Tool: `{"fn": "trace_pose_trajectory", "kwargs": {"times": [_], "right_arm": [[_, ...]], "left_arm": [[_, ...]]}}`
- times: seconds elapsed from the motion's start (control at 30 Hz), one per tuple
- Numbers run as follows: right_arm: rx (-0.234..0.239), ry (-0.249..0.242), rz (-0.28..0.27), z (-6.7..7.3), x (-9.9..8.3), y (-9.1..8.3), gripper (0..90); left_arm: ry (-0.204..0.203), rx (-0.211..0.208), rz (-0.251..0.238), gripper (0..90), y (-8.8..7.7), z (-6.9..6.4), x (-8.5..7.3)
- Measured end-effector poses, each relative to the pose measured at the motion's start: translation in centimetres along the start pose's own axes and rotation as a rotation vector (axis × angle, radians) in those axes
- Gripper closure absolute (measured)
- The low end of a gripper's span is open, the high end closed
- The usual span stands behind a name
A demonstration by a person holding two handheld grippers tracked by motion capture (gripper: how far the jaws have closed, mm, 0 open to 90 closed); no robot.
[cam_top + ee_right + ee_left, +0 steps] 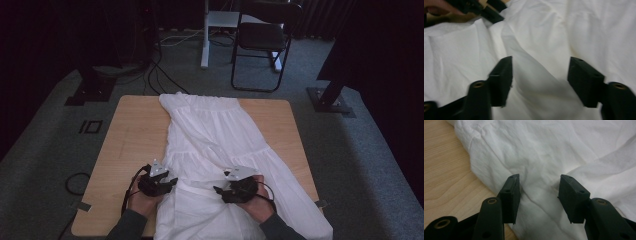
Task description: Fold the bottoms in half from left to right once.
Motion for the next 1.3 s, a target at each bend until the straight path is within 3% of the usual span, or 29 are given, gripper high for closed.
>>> {"fn": "trace_pose_trajectory", "kwargs": {"times": [0.07,0.13,0.17,0.27,0.47,0.53,0.63,0.73,0.8,0.87,1.0,1.1,1.13,1.23,1.27,1.3], "right_arm": [[0.013,-0.014,0.048,0.1,-0.2,1.3,35.4],[0.026,-0.019,0.069,0.0,-0.6,1.7,59.1],[0.029,-0.008,0.054,-0.2,-0.8,1.4,69.5],[0.004,0.044,-0.017,-1.5,-1.2,-1.2,81.7],[-0.09,0.143,-0.196,-5.2,-3.4,-10.6,85.3],[-0.135,0.169,-0.23,-6.3,-4.7,-13.4,86.8],[-0.178,0.225,-0.257,-7.5,-7.6,-16.6,89.7],[-0.228,0.324,-0.204,-8.2,-11.9,-18.0,89.7],[-0.202,0.366,-0.143,-7.7,-14.0,-17.4,80.7],[-0.182,0.38,-0.118,-7.2,-14.7,-16.3,68.8],[-0.118,0.385,-0.132,-7.0,-13.0,-13.0,57.2],[-0.089,0.376,-0.111,-6.9,-11.8,-10.9,55.0],[-0.05,0.339,-0.092,-6.3,-10.6,-8.8,52.1],[-0.009,0.288,-0.041,-5.4,-9.6,-5.8,46.1],[-0.001,0.287,-0.01,-5.3,-9.7,-4.9,47.2],[0.022,0.287,0.021,-5.2,-9.8,-4.2,57.9]], "left_arm": [[-0.011,-0.002,-0.001,50.5,0.0,0.0,-0.2],[-0.008,-0.004,-0.003,49.9,0.0,0.0,-0.4],[-0.011,-0.01,-0.004,49.7,-0.1,-0.1,-0.4],[-0.012,-0.012,0.003,49.2,0.1,-0.1,-0.5],[0.01,-0.01,0.017,48.8,0.4,-0.6,-0.7],[0.021,-0.007,0.026,48.8,0.5,-0.7,-0.8],[0.043,0.018,0.034,48.7,0.8,-0.8,-0.9],[0.039,0.012,0.033,48.4,0.8,-0.8,-0.9],[0.034,0.009,0.031,48.3,0.8,-0.8,-0.9],[0.031,0.009,0.025,48.1,0.8,-0.8,-0.8],[0.041,0.01,0.015,47.6,0.8,-0.9,-0.7],[0.045,0.013,0.012,47.5,0.7,-0.8,-0.8],[0.049,0.015,0.009,47.2,0.7,-0.8,-0.8],[0.048,0.01,-0.002,46.6,0.5,-0.9,-0.7],[0.048,0.01,-0.002,46.5,0.5,-0.9,-0.7],[0.047,0.008,-0.004,46.3,0.4,-0.9,-0.7]]}}
Point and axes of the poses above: each handheld gripper's, and its own axes: y roughly forward along the jaws, x roughly out of its top, z roughly to its left, the point moved 7 cm from there along y, roughly forward along the jaws, and after that the axes turned 12 degrees about -y, right-handed, at the moved point
